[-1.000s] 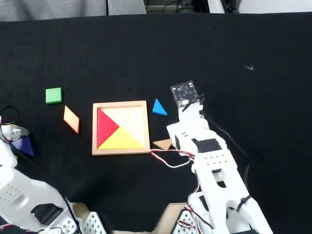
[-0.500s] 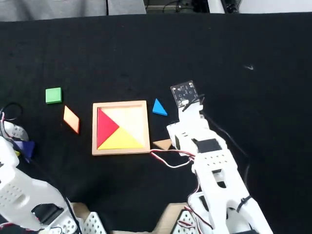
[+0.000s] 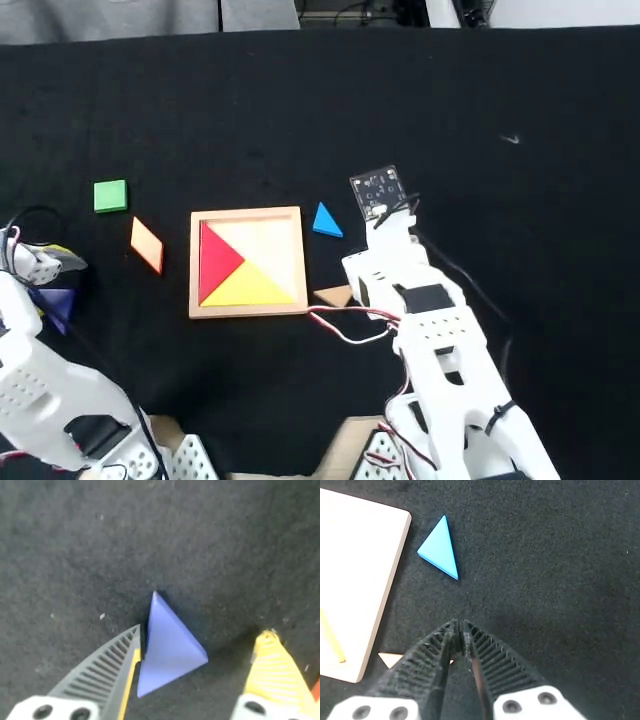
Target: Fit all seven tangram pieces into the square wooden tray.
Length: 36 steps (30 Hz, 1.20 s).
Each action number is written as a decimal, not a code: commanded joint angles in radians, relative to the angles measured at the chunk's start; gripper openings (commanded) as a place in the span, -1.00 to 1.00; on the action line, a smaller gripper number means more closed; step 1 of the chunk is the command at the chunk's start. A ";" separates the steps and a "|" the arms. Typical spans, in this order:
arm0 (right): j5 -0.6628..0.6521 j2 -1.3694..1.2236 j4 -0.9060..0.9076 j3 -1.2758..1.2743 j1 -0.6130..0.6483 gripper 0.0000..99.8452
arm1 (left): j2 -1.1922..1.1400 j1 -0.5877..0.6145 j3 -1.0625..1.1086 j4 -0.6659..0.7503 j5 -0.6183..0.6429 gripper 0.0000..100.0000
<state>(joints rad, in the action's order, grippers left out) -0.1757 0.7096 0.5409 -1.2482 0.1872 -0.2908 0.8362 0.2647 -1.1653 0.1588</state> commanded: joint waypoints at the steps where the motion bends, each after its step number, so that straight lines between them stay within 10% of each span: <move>1: -0.011 0.031 0.008 0.010 0.014 -0.97 | 0.008 -0.054 0.015 0.026 -0.064 -0.32; 36: -0.011 0.031 0.008 0.010 0.014 -0.97 | 0.009 -0.036 0.050 0.006 -0.121 -0.59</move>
<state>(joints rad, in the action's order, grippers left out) -0.1757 0.7096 0.5409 -1.2482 0.1872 -0.2877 0.7917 0.3138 -1.1623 0.0284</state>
